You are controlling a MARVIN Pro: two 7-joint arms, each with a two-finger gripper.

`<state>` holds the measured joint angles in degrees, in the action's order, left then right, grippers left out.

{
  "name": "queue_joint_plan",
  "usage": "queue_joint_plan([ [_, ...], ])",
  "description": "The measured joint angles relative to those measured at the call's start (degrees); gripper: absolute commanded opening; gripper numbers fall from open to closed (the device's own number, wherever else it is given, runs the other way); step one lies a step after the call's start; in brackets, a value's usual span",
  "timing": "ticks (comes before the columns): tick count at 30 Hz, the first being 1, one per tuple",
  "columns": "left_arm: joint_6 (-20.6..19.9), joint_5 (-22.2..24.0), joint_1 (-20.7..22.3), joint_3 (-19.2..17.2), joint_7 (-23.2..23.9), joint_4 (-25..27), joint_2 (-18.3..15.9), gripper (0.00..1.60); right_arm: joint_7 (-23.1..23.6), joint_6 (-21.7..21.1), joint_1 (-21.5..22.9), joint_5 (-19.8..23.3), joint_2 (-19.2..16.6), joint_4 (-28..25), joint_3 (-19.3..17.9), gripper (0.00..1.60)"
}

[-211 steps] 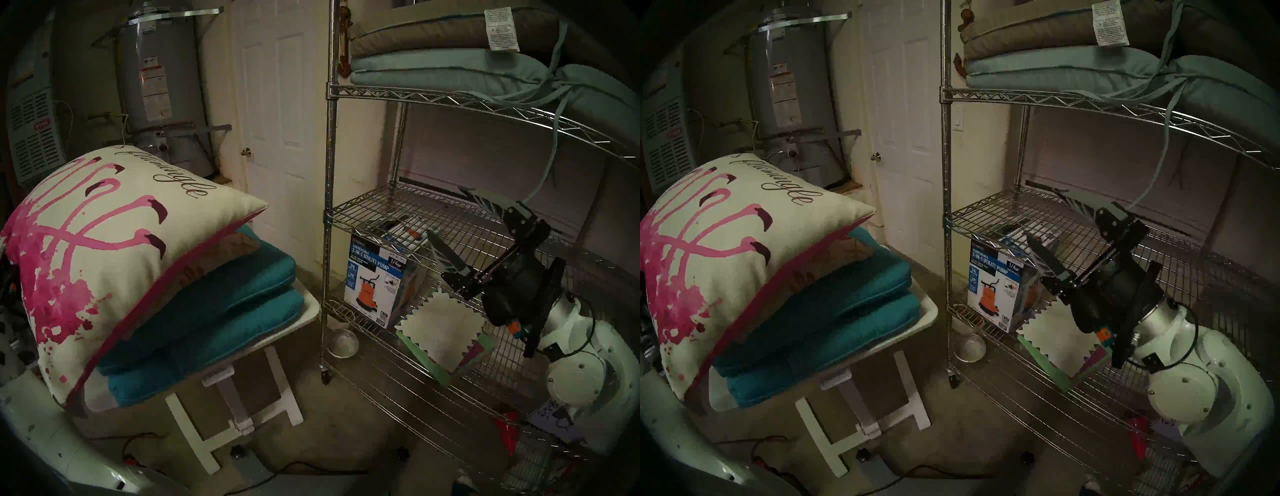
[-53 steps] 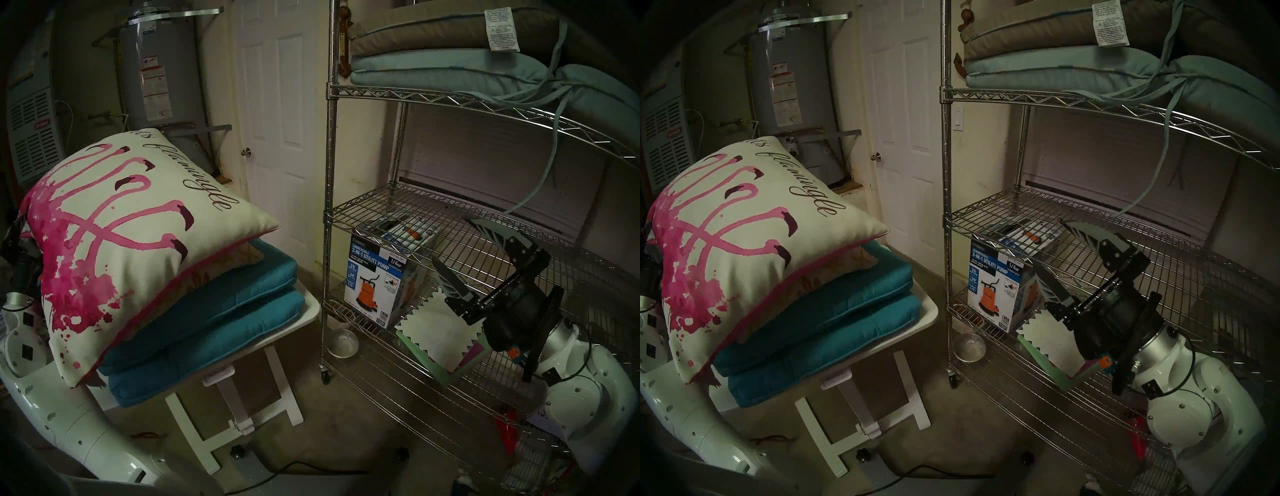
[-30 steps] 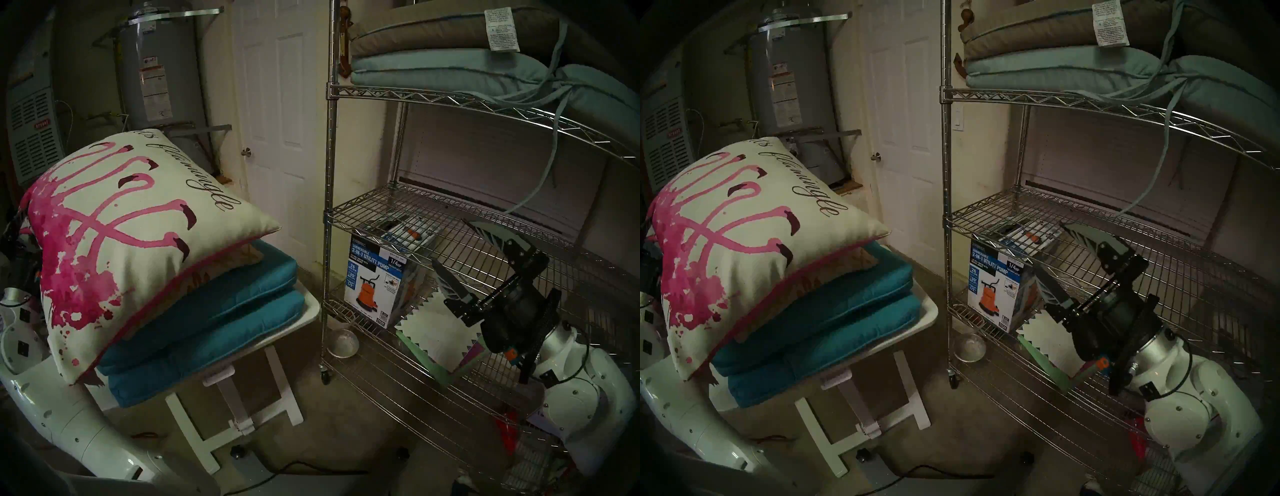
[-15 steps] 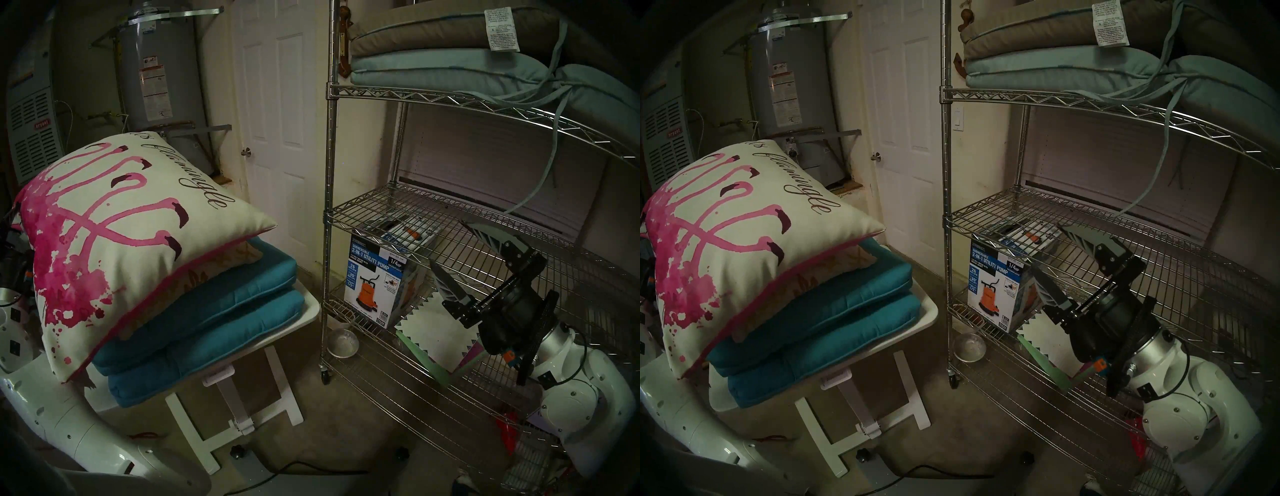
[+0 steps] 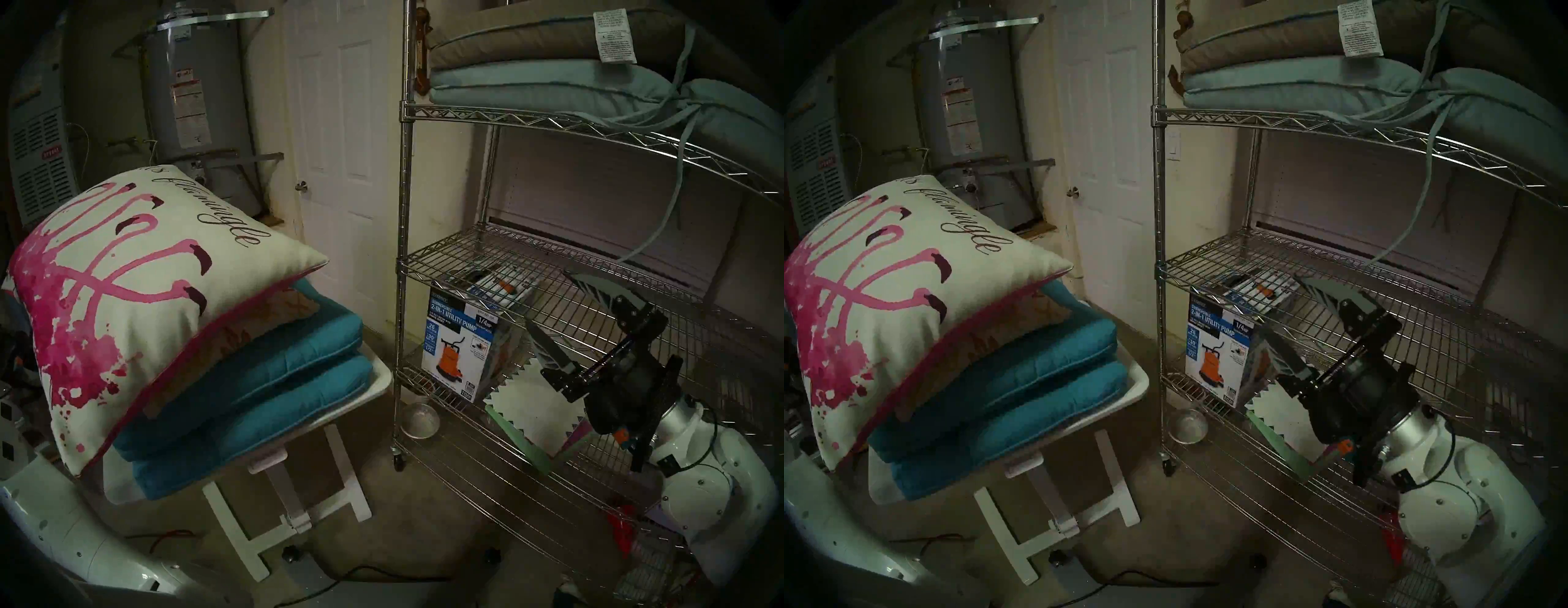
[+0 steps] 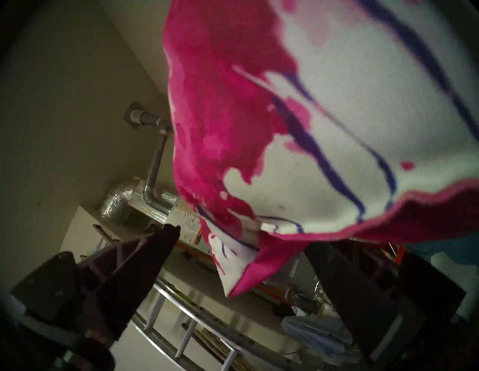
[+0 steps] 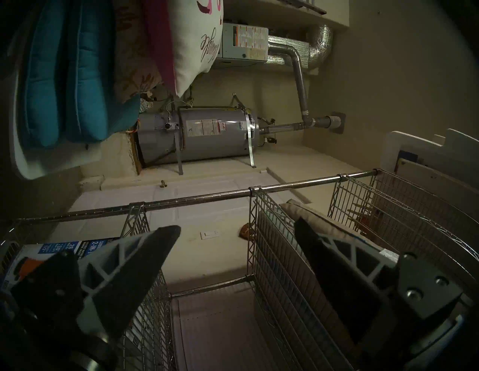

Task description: Take cushion off the shelf

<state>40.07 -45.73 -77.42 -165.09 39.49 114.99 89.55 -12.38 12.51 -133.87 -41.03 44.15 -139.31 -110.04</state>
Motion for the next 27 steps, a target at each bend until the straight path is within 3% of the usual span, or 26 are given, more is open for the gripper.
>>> queue_joint_plan([
  [12, -0.12, 3.06, -3.34, -0.01, 2.73, 4.29, 1.84, 1.60, -0.04, 0.14, 0.16, -0.02, -0.34, 0.00, 0.17, 1.60],
  [27, -3.23, 5.50, -7.50, 0.00, 1.71, 6.08, 1.44, 1.60, -0.41, 1.58, -0.35, -0.46, 0.10, 0.01, -0.38, 1.60],
])
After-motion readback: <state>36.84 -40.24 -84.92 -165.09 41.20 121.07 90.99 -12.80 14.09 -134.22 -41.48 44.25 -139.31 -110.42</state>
